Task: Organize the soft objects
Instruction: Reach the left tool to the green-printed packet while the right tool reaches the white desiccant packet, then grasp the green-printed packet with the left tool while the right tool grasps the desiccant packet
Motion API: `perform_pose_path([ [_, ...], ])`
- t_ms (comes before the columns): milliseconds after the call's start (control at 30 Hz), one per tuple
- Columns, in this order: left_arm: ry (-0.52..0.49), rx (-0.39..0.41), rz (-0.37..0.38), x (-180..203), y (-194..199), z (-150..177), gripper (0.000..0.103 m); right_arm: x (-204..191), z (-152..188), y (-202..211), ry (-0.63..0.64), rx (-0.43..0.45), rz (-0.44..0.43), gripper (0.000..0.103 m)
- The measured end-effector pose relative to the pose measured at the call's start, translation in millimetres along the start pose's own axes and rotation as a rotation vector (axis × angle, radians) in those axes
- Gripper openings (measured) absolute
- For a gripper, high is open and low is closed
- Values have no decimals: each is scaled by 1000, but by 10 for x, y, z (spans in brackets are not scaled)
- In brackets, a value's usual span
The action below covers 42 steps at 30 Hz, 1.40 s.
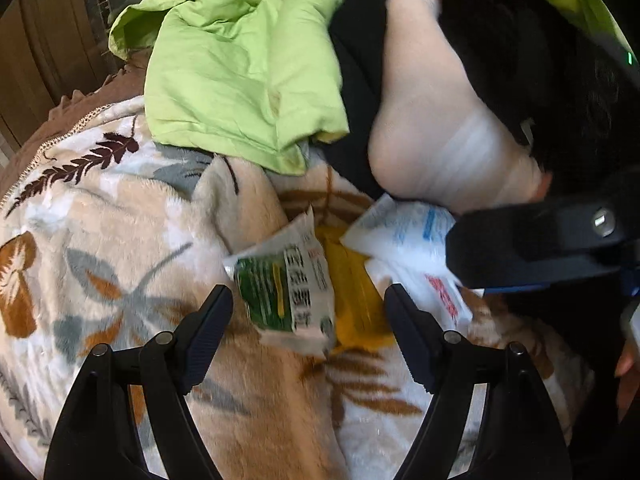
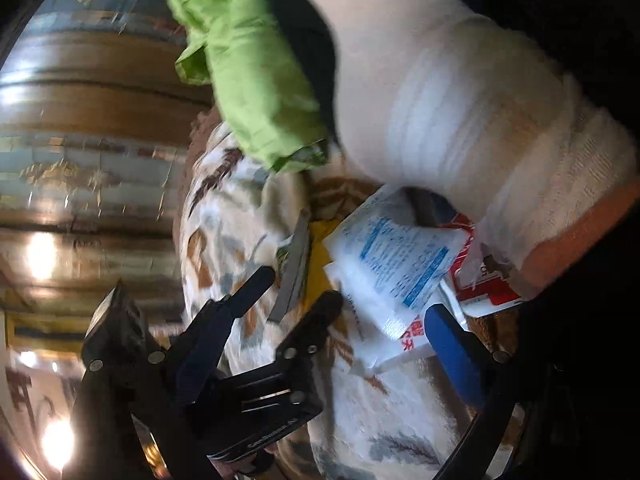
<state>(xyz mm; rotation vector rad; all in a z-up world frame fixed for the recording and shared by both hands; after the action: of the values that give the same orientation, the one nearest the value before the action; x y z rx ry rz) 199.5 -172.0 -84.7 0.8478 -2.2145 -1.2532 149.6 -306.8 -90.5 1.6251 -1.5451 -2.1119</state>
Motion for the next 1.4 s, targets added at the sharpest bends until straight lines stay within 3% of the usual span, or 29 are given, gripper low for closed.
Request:
perform_pose_path([
  [233, 23, 24, 12, -95, -33, 34, 80, 100, -84, -35, -112, 126, -17, 99],
  [333, 42, 17, 11, -136, -37, 39, 81, 189, -99, -51, -176, 171, -62, 90],
  [400, 52, 12, 7, -157, -36, 24, 80, 279, -93, -180, -229, 128, -114, 86],
  [533, 15, 19, -6, -151, -47, 0, 80, 265, -117, -207, -208, 150, -140, 87],
  [667, 17, 17, -4, -150, -47, -19, 74, 258, -135, -229, -251, 160, -196, 103],
  [733, 19, 20, 2, -132, -38, -30, 68, 288, -134, -210, -254, 176, -256, 102],
  [900, 35, 22, -1, -133, -47, -43, 68, 284, -145, -238, -236, 160, -231, 103],
  [1033, 95, 15, 42, -214, -63, -12, 70, 322, -143, -190, -236, 198, -276, 103],
  [1267, 98, 14, 33, -205, -68, -14, 73, 296, -160, -213, -214, 192, -309, 101],
  [1333, 117, 12, 44, -228, -78, -4, 74, 302, -169, -240, -230, 176, -244, 93],
  [1367, 124, 12, 49, -240, -85, -4, 74, 315, -186, -240, -235, 183, -230, 80],
  [1400, 131, 12, 53, -249, -85, 1, 75, 327, -205, -243, -237, 185, -206, 55],
])
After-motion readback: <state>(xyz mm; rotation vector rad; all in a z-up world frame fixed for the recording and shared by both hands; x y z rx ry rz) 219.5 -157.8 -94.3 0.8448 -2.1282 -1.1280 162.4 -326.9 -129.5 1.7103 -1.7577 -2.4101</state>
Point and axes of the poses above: each gripper's, at about its wrist camera, not at the fingertips, and y roughly against the way its jaws point, x to its right, z to its underside, the point moved 3 cm from there along -y, roughly the way its jaws point, and after that the axes turned 1 degree about y, right-handed, at the moved point
